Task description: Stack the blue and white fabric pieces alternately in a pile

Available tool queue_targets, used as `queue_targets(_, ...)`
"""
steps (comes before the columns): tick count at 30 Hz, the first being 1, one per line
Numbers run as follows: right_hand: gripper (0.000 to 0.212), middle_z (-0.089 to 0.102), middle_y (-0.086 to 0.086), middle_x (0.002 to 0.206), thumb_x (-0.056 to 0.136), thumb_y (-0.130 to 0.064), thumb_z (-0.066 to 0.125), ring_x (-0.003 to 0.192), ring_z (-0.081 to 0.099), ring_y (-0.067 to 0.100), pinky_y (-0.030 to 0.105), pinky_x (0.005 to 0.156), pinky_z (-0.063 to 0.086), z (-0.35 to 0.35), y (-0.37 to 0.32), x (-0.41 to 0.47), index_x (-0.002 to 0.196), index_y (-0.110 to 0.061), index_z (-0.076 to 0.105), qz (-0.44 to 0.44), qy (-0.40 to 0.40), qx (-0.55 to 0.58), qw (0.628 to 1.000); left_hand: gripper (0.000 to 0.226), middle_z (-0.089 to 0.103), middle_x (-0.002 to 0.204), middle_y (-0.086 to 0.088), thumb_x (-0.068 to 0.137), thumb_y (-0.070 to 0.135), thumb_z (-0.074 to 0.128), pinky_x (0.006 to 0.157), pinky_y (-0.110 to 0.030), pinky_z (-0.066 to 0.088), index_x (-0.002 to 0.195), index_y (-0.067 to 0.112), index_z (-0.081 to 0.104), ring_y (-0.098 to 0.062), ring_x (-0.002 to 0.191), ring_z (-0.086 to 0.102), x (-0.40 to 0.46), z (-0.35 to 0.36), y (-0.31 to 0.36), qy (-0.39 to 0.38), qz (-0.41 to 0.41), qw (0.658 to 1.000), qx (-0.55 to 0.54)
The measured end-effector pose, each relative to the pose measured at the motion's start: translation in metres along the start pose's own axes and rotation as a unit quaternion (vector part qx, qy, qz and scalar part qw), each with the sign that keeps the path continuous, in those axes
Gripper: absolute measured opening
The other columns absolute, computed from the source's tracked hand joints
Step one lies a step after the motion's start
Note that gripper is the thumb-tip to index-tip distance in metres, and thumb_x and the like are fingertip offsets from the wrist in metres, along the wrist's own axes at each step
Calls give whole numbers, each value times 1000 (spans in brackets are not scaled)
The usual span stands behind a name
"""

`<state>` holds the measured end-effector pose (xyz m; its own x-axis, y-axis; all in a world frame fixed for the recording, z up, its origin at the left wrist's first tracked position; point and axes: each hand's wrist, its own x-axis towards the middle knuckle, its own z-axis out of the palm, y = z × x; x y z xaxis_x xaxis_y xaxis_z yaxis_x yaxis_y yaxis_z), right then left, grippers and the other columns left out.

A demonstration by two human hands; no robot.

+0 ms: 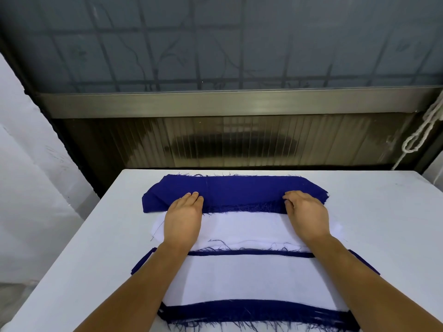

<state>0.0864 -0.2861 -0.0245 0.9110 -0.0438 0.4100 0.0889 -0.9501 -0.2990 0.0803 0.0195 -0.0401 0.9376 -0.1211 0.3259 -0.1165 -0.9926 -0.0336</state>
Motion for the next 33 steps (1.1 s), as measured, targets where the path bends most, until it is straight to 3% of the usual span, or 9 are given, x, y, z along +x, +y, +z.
queue_targets(2, 17, 71, -2, 101, 93, -12, 58, 87, 64, 21, 30, 74, 49, 1, 0, 0, 103, -15, 72, 3, 13, 4, 1000, 48, 51, 143, 0, 89, 10, 64, 110, -34, 35, 136, 17, 55, -19, 133, 47, -1, -5, 3, 8, -8, 1000, -3)
queue_targets(5, 12, 70, -2, 91, 89, -10, 64, 78, 63, 21, 30, 68, 49, 3, 2, -1, 95, -15, 72, 1, 30, 16, 999, 43, 73, 105, -7, 58, -2, 87, 82, -38, 57, 98, 9, 76, -26, 95, 70, -1, -9, 5, 71, 17, 997, -17)
queue_targets(10, 12, 70, -3, 88, 84, -8, 69, 79, 62, 20, 28, 68, 46, 7, 6, -1, 91, -16, 72, -6, 51, 31, 998, 29, 63, 70, 0, 56, -5, 84, 60, -33, 51, 73, 13, 69, -21, 60, 59, -1, -14, 6, 103, 12, 994, -33)
queue_targets(12, 11, 71, -3, 91, 86, -9, 68, 83, 63, 20, 29, 73, 48, 8, 6, -2, 94, -16, 72, -17, 55, 41, 997, 24, 61, 70, 0, 63, -3, 82, 61, -34, 51, 74, 13, 67, -21, 61, 57, -1, -14, 6, 115, 4, 992, -50)
queue_targets(14, 11, 72, -2, 95, 88, -10, 67, 87, 65, 20, 33, 79, 50, 9, 7, -3, 96, -14, 73, -42, 66, 49, 996, 20, 70, 89, -4, 72, 5, 80, 75, -38, 55, 90, 10, 72, -25, 82, 67, -2, -11, 7, 125, 8, 989, -82)
queue_targets(17, 11, 72, 0, 95, 89, -10, 66, 87, 66, 22, 35, 81, 52, 9, 8, -3, 96, -11, 74, -57, 74, 52, 994, 37, 70, 115, -7, 76, 11, 81, 91, -42, 52, 112, 8, 72, -27, 108, 66, -2, -10, 7, 109, 15, 990, -87)
queue_targets(23, 7, 71, -1, 85, 84, -7, 72, 77, 64, 20, 31, 72, 51, 8, 6, -2, 87, -13, 74, -62, 87, 51, 993, 42, 74, 101, -7, 55, -5, 89, 78, -40, 59, 93, 8, 78, -26, 93, 72, -1, -9, 3, 110, 33, 991, -74)
queue_targets(29, 11, 71, -2, 91, 84, -7, 71, 82, 64, 20, 32, 75, 51, 8, 8, -4, 94, -13, 73, -53, 65, 62, 995, 28, 66, 71, 1, 60, -6, 84, 57, -31, 52, 77, 13, 72, -20, 62, 61, -1, -13, 7, 116, 0, 989, -92)
queue_targets(33, 9, 70, -2, 90, 87, -8, 69, 81, 62, 19, 30, 78, 49, 7, 8, -4, 93, -14, 72, -65, 67, 70, 993, 19, 60, 66, 2, 70, 0, 80, 57, -31, 47, 72, 14, 67, -18, 60, 55, -3, -18, 7, 124, -23, 984, -129)
